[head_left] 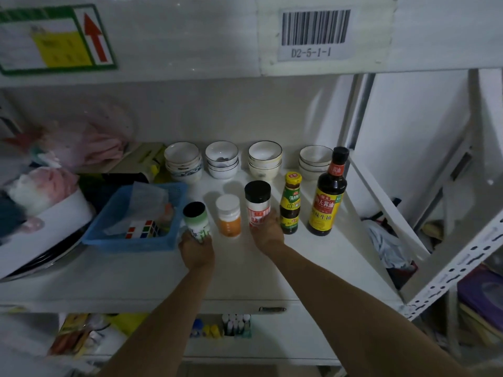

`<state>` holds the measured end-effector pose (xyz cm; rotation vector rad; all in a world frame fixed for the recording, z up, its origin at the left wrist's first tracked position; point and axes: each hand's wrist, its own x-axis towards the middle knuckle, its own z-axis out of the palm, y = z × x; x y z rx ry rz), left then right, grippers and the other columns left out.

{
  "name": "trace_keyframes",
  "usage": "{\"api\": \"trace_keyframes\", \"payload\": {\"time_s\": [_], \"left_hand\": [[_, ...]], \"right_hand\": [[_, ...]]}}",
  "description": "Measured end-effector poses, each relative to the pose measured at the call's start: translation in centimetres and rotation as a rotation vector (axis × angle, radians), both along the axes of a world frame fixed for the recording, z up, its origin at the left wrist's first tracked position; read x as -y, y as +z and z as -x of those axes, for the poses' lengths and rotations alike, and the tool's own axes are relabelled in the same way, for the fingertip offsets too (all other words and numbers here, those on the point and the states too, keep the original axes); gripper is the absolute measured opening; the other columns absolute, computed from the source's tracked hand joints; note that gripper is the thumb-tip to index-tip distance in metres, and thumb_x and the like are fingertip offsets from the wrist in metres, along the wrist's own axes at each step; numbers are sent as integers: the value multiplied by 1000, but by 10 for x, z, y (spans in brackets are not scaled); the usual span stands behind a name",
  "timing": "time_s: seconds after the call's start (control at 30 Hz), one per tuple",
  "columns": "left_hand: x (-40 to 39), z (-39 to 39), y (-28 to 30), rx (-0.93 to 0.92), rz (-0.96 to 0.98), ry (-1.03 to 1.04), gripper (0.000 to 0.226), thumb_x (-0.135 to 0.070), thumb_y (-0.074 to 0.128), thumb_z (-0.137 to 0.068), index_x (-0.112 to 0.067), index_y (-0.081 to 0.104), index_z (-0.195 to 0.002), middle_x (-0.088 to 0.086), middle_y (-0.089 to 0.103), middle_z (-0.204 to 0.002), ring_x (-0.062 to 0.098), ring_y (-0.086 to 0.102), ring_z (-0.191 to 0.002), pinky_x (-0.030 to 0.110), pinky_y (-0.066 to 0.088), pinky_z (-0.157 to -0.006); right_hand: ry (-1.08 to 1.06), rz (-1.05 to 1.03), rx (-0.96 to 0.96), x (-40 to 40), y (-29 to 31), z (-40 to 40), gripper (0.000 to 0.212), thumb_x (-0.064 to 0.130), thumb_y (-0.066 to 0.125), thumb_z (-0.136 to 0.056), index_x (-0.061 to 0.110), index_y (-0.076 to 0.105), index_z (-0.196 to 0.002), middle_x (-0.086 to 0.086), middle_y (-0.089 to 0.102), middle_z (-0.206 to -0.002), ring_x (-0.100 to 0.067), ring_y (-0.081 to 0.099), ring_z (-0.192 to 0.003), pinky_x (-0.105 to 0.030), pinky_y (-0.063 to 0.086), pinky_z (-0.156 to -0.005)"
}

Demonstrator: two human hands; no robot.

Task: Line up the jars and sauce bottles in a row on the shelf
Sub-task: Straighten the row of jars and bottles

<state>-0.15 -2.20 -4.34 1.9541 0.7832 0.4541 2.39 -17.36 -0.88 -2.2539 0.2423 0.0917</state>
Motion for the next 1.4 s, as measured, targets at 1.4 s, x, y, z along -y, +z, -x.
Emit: {"api": "trace_keyframes", "payload": {"time_s": [1.4], "left_hand": [[180, -5, 5, 16, 39, -510, 76, -12, 65, -86, 2, 23, -147, 22, 35, -150, 38, 39, -137, 51, 44, -107]], "right_hand": [[-328, -75, 44, 141, -2, 26, 83, 25, 75, -82, 6, 27, -146, -18, 40, -142, -37, 53, -122, -40, 47, -96]]}}
